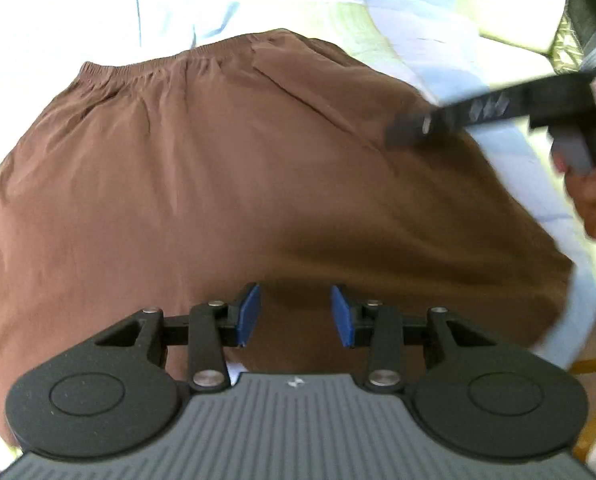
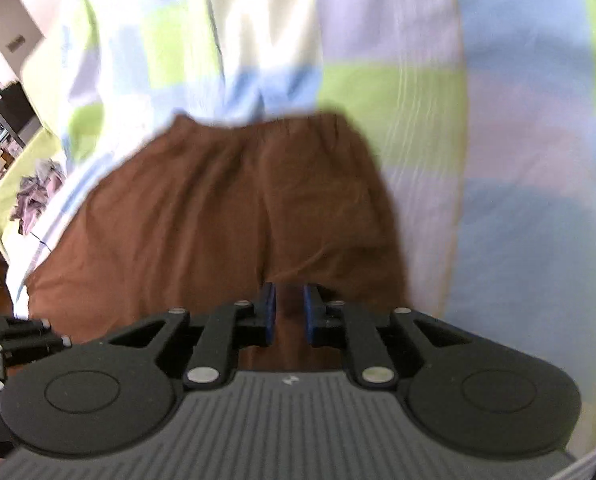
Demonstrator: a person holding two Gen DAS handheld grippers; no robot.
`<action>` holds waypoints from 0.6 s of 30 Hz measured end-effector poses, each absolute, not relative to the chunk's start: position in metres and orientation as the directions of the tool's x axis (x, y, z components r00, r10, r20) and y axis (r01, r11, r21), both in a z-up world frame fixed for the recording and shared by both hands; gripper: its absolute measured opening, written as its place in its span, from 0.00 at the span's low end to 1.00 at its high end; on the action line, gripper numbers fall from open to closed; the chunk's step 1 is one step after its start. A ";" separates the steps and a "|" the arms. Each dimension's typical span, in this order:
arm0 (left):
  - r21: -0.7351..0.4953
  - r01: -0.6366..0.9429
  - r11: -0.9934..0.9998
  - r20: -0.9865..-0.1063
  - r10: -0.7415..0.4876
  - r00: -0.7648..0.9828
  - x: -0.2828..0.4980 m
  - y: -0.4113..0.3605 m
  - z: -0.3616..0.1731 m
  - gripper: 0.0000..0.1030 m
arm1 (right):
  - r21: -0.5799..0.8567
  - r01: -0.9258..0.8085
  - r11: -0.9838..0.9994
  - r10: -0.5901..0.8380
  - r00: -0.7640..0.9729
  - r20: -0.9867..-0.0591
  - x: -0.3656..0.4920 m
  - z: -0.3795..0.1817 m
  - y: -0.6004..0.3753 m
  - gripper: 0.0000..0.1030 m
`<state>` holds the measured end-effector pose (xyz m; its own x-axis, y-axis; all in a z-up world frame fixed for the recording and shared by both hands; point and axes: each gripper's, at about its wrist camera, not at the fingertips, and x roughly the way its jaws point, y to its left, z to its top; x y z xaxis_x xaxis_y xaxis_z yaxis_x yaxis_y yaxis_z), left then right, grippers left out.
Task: Fold clothes
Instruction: 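Lay the brown shorts flat on the sheet and open both grippers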
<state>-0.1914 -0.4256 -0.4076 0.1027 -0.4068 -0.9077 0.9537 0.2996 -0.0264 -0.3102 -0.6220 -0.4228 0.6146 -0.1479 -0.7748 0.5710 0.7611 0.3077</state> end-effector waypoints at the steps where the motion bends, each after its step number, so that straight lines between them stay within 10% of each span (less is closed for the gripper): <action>1: -0.023 0.956 0.292 -0.915 -0.392 0.098 -0.201 -0.437 -0.427 0.45 | 0.295 0.594 0.749 -0.160 0.593 -0.789 -0.307 -0.432 -0.626 0.00; 8: -0.053 0.971 0.234 -0.916 -0.397 0.046 -0.227 -0.395 -0.425 0.52 | 0.306 0.718 0.625 -0.329 0.598 -0.731 -0.352 -0.403 -0.612 0.14; 18: -0.055 0.984 0.171 -0.942 -0.337 0.006 -0.233 -0.336 -0.413 0.59 | 0.167 0.875 0.454 -0.333 0.341 -0.879 -0.418 -0.422 -0.505 0.24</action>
<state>-0.2329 -0.3357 -0.4127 0.0062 -0.3366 -0.9416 0.9837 0.1711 -0.0546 -0.4184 -0.5050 -0.4223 0.3407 -0.3333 -0.8791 0.8751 0.4542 0.1669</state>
